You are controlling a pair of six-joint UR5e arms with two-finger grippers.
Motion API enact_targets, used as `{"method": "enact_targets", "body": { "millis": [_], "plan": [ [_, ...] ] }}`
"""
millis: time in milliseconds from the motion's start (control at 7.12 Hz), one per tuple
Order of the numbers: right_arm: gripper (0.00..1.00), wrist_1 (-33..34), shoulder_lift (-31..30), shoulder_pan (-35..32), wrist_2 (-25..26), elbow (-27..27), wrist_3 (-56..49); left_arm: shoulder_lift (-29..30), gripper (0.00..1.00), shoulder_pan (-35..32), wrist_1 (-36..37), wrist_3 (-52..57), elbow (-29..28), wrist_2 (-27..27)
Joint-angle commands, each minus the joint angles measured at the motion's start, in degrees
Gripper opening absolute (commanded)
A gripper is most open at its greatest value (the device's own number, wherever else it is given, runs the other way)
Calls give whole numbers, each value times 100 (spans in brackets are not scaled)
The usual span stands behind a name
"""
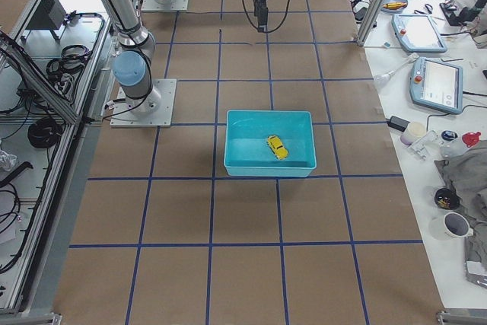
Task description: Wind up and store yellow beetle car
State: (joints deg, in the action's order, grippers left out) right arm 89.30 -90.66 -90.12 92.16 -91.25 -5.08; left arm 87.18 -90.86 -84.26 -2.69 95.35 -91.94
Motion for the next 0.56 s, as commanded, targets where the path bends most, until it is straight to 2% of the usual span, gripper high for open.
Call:
{"method": "enact_targets", "body": {
  "millis": [0,422],
  "plan": [
    [100,-141,22,-14,-22,125,532,-26,100,7,68,-39,53,-35],
    [100,-132,31,-14,-31,116,543,-17,100,42,42,-38,19,0]
  ]
}}
